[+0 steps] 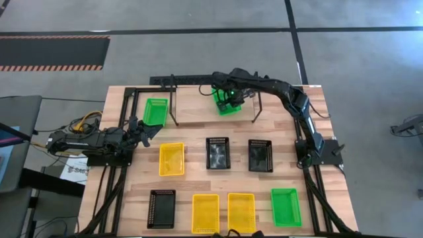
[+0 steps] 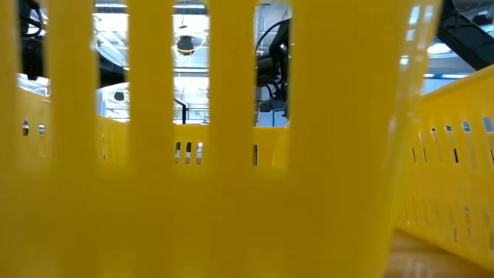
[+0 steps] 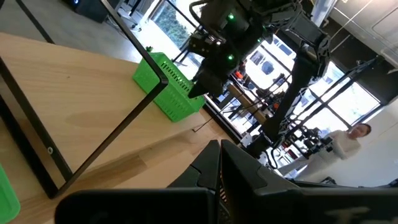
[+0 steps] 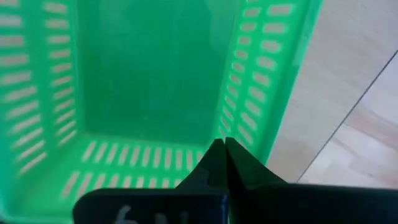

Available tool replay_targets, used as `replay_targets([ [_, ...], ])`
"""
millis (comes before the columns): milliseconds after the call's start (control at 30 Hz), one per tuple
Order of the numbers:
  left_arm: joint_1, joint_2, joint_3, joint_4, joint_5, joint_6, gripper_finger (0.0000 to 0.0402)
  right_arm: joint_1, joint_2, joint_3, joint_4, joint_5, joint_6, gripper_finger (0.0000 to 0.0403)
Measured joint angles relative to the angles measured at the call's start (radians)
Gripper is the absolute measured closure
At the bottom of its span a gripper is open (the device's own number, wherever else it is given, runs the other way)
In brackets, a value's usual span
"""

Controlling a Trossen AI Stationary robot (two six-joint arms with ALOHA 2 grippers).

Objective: Stack baskets on shelf by color
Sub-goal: Put the top right green bin on the shelf

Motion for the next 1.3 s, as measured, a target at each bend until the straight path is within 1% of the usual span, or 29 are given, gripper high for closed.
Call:
replay_targets([
  [167, 0.000, 0.000, 0.000, 0.000, 0.000, 0.000, 0.0401, 0.037, 0.000, 0.000, -0.051, 0.000, 0.030, 0.0402],
  [400, 0.000, 0.000, 0.000, 0.000, 0.000, 0.000, 0.0401, 0.100, 0.000, 0.000, -0.060, 0.000, 0.062, 0.0403],
  [567, 0.000, 0.000, 0.000, 0.000, 0.000, 0.000, 0.0401, 0.103, -0.004, 0.000, -0.081, 0.027, 0.059, 0.0403],
  [667, 0.000, 0.000, 0.000, 0.000, 0.000, 0.000, 0.0401, 0.096, -0.030, 0.000, -0.070, 0.036, 0.064, 0.0403],
  [767, 0.000, 0.000, 0.000, 0.000, 0.000, 0.000, 0.0401, 0.098, -0.066, 0.000, -0.006, 0.055, 0.067, 0.0403],
  [867, 0.000, 0.000, 0.000, 0.000, 0.000, 0.000, 0.0401, 0.113, -0.107, 0.000, 0.119, 0.051, 0.062, 0.0403],
  [967, 0.000, 0.000, 0.000, 0.000, 0.001, 0.000, 0.0401, 0.132, -0.132, 0.003, 0.244, -0.010, 0.025, 0.0403],
  [1100, 0.000, 0.000, 0.000, 0.000, 0.001, 0.000, 0.0401, 0.151, -0.126, 0.000, 0.341, -0.065, 0.020, 0.0403],
  [1167, 0.000, 0.000, 0.000, 0.000, 0.001, 0.000, 0.0401, 0.163, -0.108, 0.003, 0.414, -0.083, 0.015, 0.0403],
  [1300, 0.000, 0.000, 0.000, 0.000, 0.002, -0.001, 0.0401, 0.165, -0.074, 0.000, 0.489, -0.125, 0.014, 0.0403],
])
